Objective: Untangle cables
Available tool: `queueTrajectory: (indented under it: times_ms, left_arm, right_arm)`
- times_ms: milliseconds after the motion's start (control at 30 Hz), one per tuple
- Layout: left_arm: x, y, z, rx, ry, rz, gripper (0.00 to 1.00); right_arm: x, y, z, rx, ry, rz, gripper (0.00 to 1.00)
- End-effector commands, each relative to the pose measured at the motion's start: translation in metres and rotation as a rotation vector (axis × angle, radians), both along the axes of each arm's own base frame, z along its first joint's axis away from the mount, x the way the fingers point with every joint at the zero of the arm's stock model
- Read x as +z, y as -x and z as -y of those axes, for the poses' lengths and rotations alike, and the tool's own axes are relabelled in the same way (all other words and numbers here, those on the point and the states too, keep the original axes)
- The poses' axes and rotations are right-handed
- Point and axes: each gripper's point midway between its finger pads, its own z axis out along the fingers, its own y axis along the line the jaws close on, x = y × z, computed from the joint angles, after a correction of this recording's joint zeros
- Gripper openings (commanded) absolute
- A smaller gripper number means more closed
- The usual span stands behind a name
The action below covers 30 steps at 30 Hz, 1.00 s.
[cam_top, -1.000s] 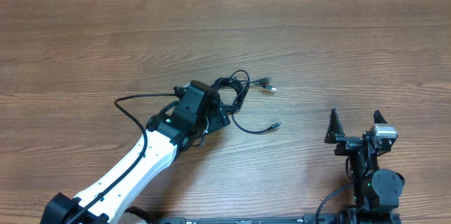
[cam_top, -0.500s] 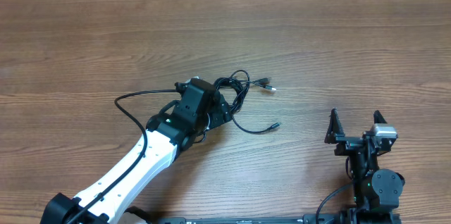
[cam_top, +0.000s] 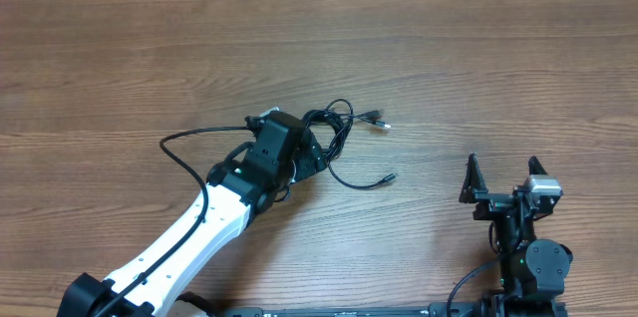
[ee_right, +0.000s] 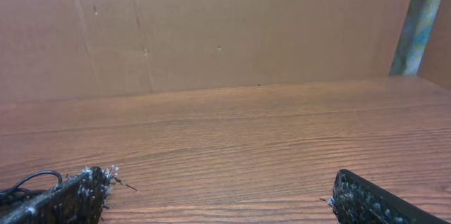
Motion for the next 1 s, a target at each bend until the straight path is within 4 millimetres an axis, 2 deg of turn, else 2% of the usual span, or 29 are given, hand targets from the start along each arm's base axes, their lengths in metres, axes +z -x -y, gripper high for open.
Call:
queueTrajectory:
  times_ms: [0, 133, 200, 300, 367, 533, 767, 867, 967]
  left_arm:
    - [0.006, -0.008, -0.002, 0.003, -0.026, 0.036, 0.82]
    - [0.008, -0.011, -0.003, 0.011, -0.029, 0.054, 0.83]
    - [0.009, -0.013, -0.002, 0.011, -0.024, 0.062, 0.87]
    - [0.011, -0.015, -0.001, 0.015, -0.018, 0.069, 0.98]
    - [0.011, -0.015, -0.001, 0.014, -0.017, 0.07, 1.0]
    - [0.013, -0.017, 0.001, 0.014, -0.01, 0.081, 0.87]
    - [0.017, -0.025, 0.006, 0.016, 0.011, 0.116, 0.82]
    - [0.011, -0.031, 0.009, 0.021, 0.018, 0.118, 0.79]
    - [-0.005, -0.035, 0.012, 0.02, 0.005, 0.097, 0.78]
  right_arm:
    - [-0.001, 0.0, 0.0, 0.0, 0.008, 0.005, 1.0]
    - [-0.001, 0.0, 0.0, 0.0, 0.008, 0.005, 1.0]
    - [-0.001, 0.0, 0.0, 0.0, 0.008, 0.005, 1.0]
    - [-0.001, 0.0, 0.0, 0.0, 0.008, 0.005, 1.0]
    - [-0.001, 0.0, 0.0, 0.0, 0.008, 0.005, 1.0]
    - [-0.001, 0.0, 0.0, 0.0, 0.008, 0.005, 1.0]
    - [-0.001, 0.0, 0.0, 0.0, 0.008, 0.005, 1.0]
    - [-0.001, 0.0, 0.0, 0.0, 0.008, 0.005, 1.0]
    - [-0.001, 0.0, 0.0, 0.0, 0.008, 0.005, 1.0]
